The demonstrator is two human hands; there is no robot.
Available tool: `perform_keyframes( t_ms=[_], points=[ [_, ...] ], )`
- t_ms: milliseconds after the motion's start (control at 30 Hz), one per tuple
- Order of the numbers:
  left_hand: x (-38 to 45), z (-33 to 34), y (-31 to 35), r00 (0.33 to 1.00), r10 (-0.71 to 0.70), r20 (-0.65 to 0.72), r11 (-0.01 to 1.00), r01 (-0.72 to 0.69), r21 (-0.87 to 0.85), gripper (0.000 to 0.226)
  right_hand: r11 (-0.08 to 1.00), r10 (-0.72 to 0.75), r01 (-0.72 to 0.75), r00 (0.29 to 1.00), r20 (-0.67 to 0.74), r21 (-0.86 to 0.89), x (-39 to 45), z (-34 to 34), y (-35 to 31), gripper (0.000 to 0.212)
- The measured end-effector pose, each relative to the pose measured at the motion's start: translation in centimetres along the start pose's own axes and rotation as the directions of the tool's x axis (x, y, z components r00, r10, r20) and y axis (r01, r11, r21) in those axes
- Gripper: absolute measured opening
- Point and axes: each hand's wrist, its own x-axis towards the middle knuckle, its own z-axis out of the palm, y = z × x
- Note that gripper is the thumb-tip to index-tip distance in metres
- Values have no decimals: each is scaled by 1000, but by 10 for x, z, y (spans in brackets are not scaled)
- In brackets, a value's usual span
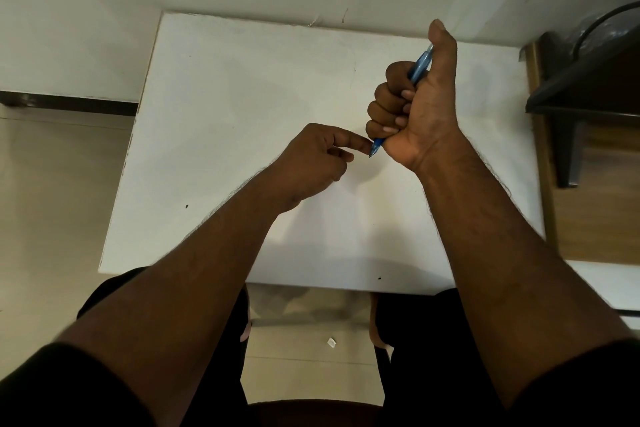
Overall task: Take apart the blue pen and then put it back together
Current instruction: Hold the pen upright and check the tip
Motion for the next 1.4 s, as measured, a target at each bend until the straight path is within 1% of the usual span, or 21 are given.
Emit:
perform_keyframes(
  t_ms=[100,267,367,467,900,1400],
  points=[
    [-1,0,1,1000,4,6,1000,-4,5,54,999,-1,2,1000,5,-32,0,1,-1,62],
    [-1,0,2,1000,0,4,1000,0,5,53,1000,3,-3,1000,7,-3,0,0,0,66],
    [-1,0,2,1000,2,7,1000,-2,5,53,1000,-1,1,1000,1,-23,0,1,0,64],
    [-1,0,2,1000,9,7,1000,-9,4,54,1000,-12,12,1000,0,-6,0,1,0,62],
    [-1,-1,3,1000,3,-4,1000,-3,4,56,999,-19,20,999,-28,27,0,0,0,66],
    [0,0,3,1000,3,9,1000,-3,24,54,1000,-26,26,1000,2,12,1,0,-1,64]
  ],
)
